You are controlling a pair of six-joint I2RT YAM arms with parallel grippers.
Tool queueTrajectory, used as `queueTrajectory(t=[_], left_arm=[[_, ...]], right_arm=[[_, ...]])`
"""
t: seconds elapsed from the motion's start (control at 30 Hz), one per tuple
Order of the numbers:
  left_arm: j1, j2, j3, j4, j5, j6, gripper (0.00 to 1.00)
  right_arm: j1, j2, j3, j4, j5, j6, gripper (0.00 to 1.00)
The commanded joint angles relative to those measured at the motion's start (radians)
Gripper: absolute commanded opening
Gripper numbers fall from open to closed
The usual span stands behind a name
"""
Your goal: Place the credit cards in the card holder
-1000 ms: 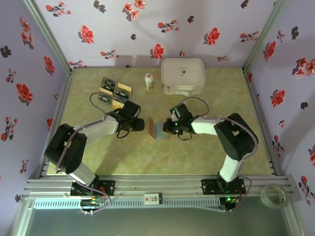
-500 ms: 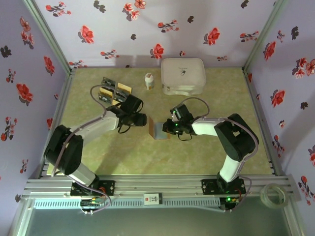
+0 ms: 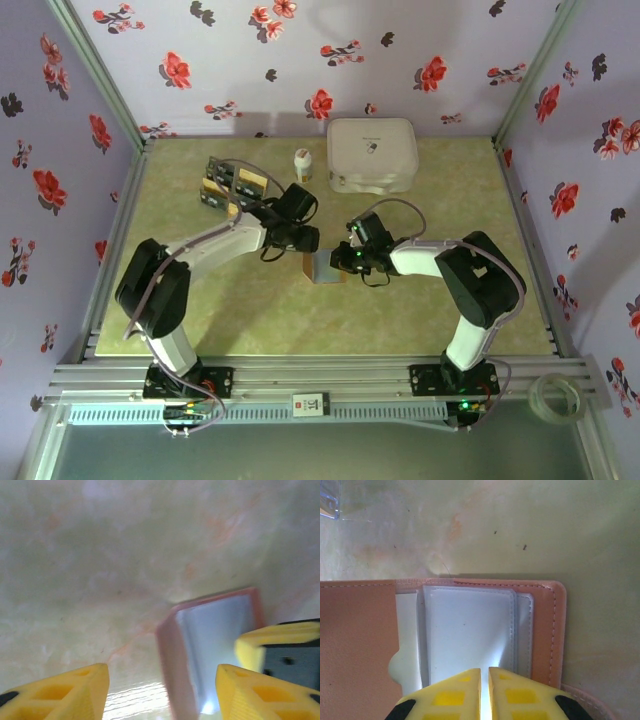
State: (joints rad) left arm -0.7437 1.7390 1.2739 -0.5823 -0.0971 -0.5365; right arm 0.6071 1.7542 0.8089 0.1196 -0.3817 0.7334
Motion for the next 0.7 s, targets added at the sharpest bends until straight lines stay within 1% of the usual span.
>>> queueTrajectory(t=[0.0,0.2,0.33,0.57,0.67], left_arm=[[-0.008,0.009,-0.018,-0.082,-0.073,0.031,0.59],[-0.008,0.011,-0.112,-0.065,-0.130,0.033,0.59],[-0.008,0.034,-0.160,-0.029,-0.142,0.036,0.59],[-0.008,0.065,-0.179,0.007,-0.151,0.046,0.60],[-0.007,0.079,-0.168,-0.001,-0.155,0.055,0.60]], right_arm=[[0.003,-0.001,-0.025,-0.014,0.018,0.010,0.12],[0.003,-0.006,-0.026,-0.012,0.014,0.016,0.13],[0.003,-0.015,-0.022,-0.018,0.009,0.020,0.14],[0.003,-0.049,-0.011,-0.036,0.001,0.027,0.18],[0.003,-0.082,0.003,-0.057,-0.001,0.027,0.22]])
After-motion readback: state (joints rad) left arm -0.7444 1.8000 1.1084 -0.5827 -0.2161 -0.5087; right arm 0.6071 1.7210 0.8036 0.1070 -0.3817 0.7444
